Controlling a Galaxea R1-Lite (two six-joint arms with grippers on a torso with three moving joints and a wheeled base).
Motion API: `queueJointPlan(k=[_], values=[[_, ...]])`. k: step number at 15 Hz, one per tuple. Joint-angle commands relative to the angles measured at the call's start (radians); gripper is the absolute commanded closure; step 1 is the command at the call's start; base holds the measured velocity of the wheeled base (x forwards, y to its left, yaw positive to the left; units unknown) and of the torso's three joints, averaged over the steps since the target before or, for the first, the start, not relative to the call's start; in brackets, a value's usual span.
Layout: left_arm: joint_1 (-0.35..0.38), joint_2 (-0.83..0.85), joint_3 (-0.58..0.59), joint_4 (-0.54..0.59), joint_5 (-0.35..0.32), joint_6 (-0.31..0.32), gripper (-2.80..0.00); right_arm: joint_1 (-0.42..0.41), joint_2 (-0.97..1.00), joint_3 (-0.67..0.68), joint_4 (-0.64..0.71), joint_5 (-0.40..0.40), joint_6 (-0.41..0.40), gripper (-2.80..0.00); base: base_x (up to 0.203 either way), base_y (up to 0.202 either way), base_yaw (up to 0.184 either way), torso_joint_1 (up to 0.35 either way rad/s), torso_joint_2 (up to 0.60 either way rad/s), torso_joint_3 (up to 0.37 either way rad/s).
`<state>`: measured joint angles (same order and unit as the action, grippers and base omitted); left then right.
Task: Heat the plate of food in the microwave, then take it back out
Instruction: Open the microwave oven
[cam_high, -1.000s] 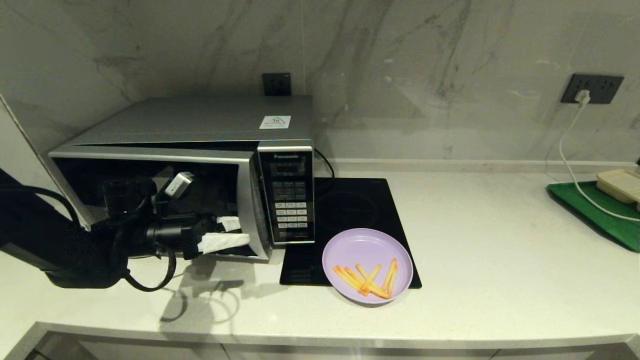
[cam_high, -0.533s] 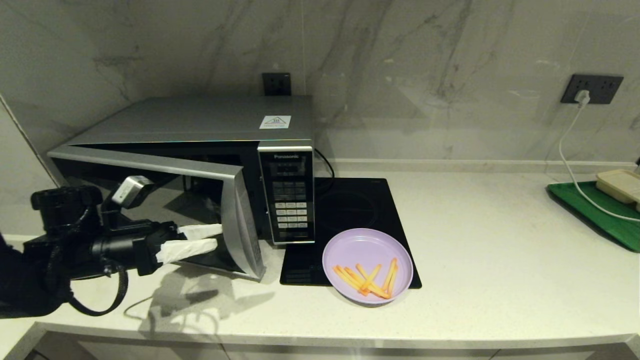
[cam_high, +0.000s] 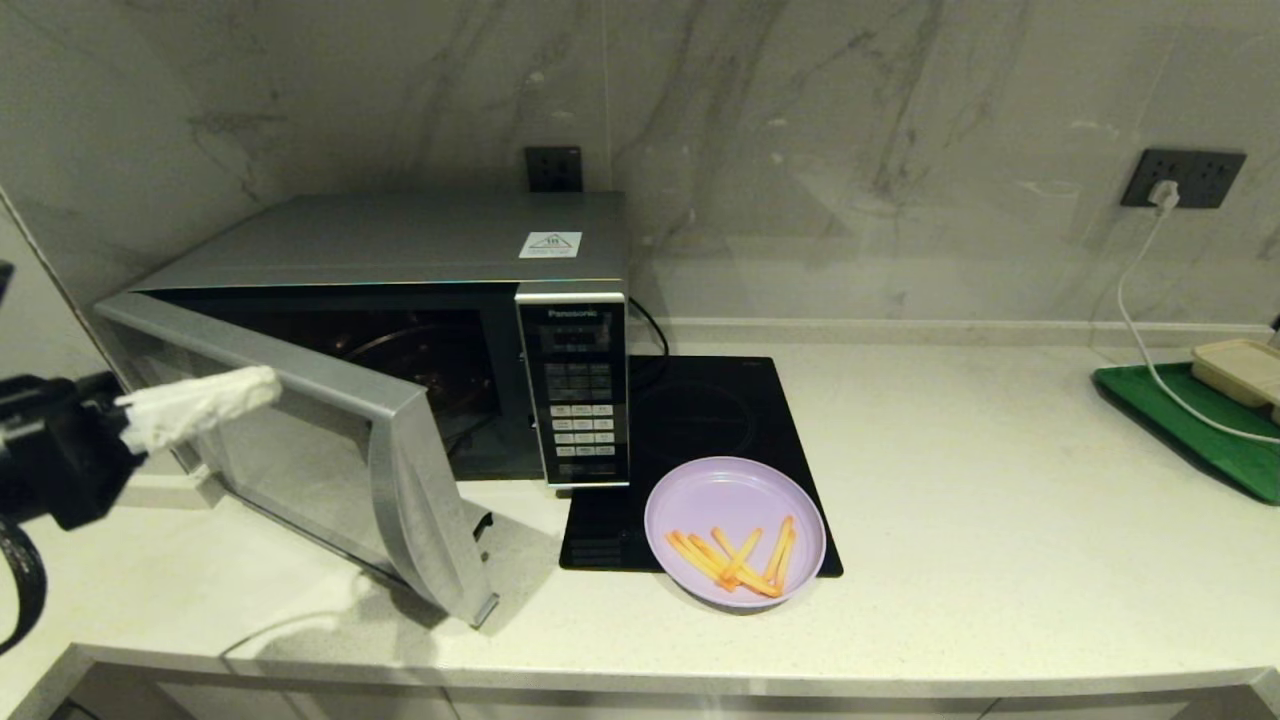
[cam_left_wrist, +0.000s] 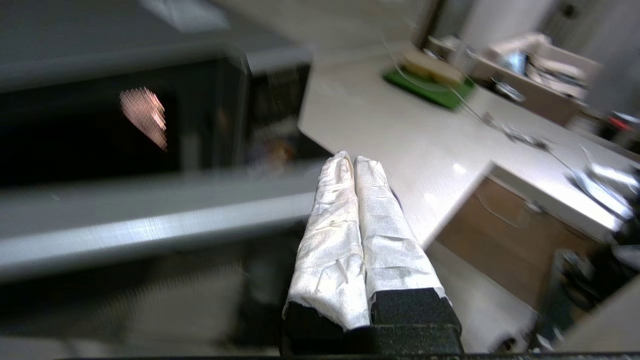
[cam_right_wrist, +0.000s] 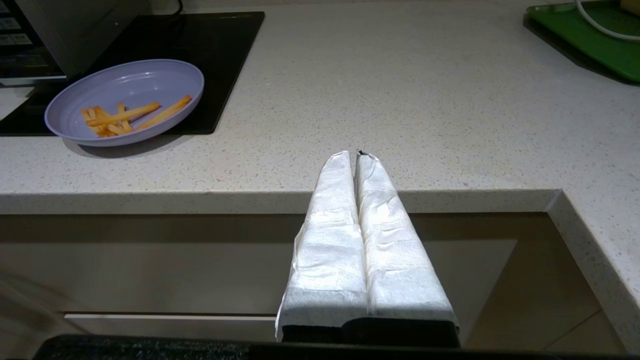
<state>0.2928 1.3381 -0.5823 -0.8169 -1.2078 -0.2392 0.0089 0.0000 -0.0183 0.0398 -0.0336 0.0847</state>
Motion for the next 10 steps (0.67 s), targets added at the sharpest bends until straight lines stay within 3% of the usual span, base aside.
queueJointPlan(k=[1, 4, 6, 8, 10], values=[[0.007, -0.23, -0.133, 0.138, 0.078, -0.039, 0.0, 0.0, 0.0, 0.0, 0.0, 0.0, 0.001, 0.0, 0.0, 0.0, 0.0, 0.0, 0.0, 0.0], [0.008, -0.327, -0.381, 0.49, 0.167, -0.054, 0.0, 0.0, 0.0, 0.0, 0.0, 0.0, 0.0, 0.0, 0.0, 0.0, 0.0, 0.0, 0.0, 0.0], [0.008, -0.339, -0.513, 0.679, 0.273, -0.031, 0.0, 0.0, 0.0, 0.0, 0.0, 0.0, 0.001, 0.0, 0.0, 0.0, 0.0, 0.0, 0.0, 0.0], [0.008, -0.311, -0.56, 0.774, 0.455, 0.122, 0.0, 0.0, 0.0, 0.0, 0.0, 0.001, 0.001, 0.0, 0.0, 0.0, 0.0, 0.0, 0.0, 0.0], [0.007, -0.258, -0.563, 0.775, 0.733, 0.308, 0.0, 0.0, 0.0, 0.0, 0.0, 0.0, 0.001, 0.0, 0.0, 0.0, 0.0, 0.0, 0.0, 0.0]])
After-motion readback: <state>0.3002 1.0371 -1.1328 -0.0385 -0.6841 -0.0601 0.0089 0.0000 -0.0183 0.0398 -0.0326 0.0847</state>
